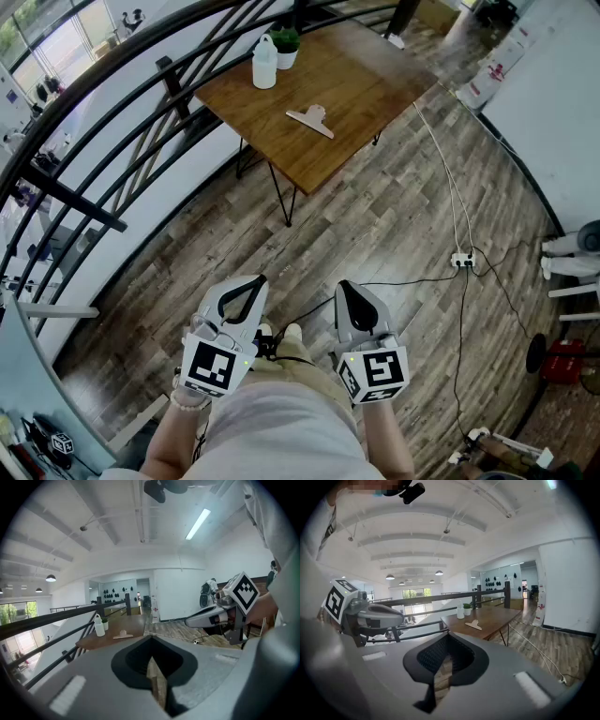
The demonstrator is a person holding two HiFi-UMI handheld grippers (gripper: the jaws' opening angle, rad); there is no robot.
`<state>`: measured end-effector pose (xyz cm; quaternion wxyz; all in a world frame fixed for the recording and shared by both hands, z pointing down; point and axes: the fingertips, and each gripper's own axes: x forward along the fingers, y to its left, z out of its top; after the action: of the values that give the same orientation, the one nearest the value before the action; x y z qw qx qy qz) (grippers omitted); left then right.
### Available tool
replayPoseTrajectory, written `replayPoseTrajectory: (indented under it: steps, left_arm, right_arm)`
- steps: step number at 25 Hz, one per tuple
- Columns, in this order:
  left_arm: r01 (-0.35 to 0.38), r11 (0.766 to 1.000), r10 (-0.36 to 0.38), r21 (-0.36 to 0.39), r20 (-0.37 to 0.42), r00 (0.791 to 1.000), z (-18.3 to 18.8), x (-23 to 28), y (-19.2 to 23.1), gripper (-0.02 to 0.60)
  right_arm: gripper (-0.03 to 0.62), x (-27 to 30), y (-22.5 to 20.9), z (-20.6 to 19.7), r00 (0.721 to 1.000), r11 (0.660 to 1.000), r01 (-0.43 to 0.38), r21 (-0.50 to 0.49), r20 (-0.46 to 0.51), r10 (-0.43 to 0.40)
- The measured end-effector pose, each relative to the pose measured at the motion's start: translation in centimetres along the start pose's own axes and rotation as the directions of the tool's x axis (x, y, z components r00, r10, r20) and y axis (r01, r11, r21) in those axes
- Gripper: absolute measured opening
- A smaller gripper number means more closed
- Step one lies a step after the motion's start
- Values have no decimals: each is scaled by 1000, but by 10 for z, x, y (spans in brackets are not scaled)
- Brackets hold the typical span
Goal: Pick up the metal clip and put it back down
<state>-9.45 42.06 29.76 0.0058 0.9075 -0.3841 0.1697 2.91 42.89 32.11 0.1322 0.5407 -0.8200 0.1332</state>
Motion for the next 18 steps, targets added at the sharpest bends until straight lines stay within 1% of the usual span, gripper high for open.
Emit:
replayPoseTrajectory:
  steps: [8,11,15,18]
  left_arm:
    - [6,1000,-6,-15,0,1000,-4,6,-1,0]
    - [9,1000,-9,-8,6,1000,-1,8,-1,0]
    - [10,999,-8,-50,22,1000,-2,10,-1,2]
    - [14,999,-13,-38,27,1000,2,11,-1,2]
  right_arm:
    - [14,5,-1,0,1000,1000,-8,-7,-4,8]
    - [14,5,-2,-1,1000,1000,-8,-2,-7,8]
    - [15,6,-3,1,1000,999,-19,26,11,19]
    - [21,6,0,3,999,999,-35,29,24,34]
